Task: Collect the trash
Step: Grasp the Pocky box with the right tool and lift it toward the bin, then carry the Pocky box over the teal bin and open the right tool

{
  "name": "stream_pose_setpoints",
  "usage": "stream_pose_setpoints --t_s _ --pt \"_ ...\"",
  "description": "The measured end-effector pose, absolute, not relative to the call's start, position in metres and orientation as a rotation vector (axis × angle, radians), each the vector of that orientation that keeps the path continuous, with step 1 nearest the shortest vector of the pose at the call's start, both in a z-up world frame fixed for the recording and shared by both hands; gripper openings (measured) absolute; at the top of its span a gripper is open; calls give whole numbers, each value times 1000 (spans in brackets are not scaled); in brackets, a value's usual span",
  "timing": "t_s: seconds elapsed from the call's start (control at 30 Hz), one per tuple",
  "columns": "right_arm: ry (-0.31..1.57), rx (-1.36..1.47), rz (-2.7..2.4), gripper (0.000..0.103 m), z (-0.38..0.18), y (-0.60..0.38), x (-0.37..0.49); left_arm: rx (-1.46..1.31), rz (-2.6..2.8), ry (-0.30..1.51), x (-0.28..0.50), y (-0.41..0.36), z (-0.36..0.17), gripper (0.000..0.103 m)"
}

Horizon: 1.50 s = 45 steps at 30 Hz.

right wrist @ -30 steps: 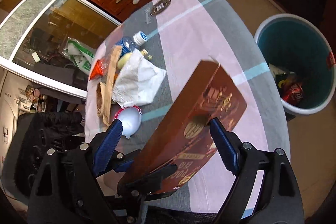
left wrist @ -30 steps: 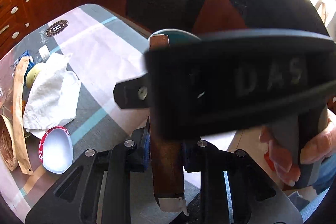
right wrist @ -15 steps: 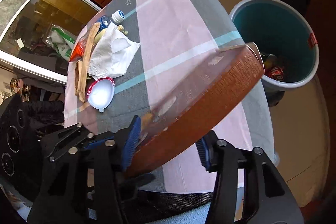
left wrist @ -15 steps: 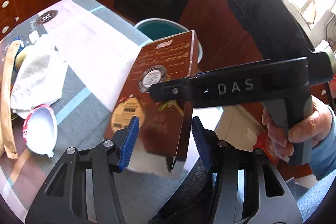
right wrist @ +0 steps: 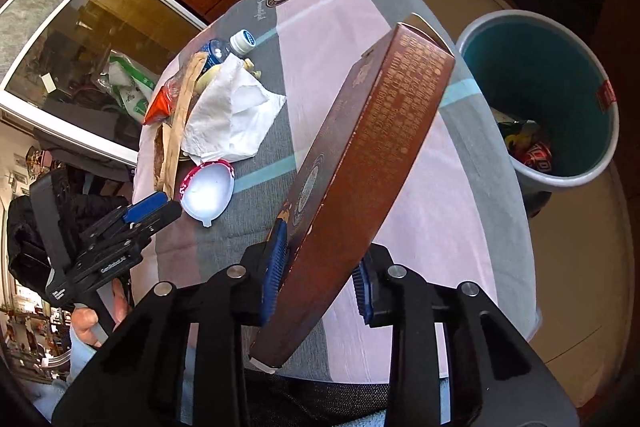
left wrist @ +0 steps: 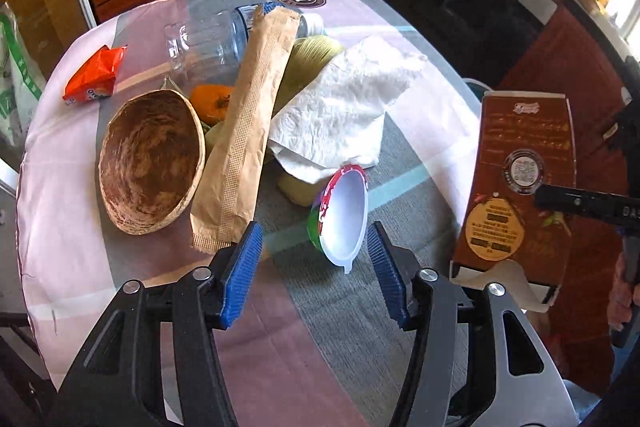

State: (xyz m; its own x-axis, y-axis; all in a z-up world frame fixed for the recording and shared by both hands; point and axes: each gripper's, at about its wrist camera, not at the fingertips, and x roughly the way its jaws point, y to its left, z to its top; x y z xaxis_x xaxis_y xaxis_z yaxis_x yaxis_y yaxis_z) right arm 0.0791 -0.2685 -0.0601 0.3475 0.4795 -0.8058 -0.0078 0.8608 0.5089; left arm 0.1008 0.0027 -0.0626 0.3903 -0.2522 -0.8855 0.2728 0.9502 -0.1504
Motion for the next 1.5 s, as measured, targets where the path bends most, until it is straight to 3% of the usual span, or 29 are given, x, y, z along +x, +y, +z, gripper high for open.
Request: stream_pose_setpoints --t_s 0.07,0.2,0.23,0.6,0.9,1.13,1.5 --pt "1171 471 332 27 -58 -271 79 48 -331 1140 110 -4 -71 38" --pt "1148 507 326 25 -56 -283 80 92 -310 1168 118 -11 -87 21" --pt "1143 517 327 25 -56 -286 80 94 -303 1177 120 -12 -91 6" --pt "1013 641 305 21 -38 -337 91 150 -347 1101 104 -40 -47 5" --pt "824 731 160 22 -13 -426 91 261 -493 1039 127 -143 -19 5" --pt "769 745 -4 22 -32 -492 101 357 -574 1066 160 -232 -33 5" --pt "872 729 -98 22 -101 -512 135 447 -629 1165 199 -316 -86 5"
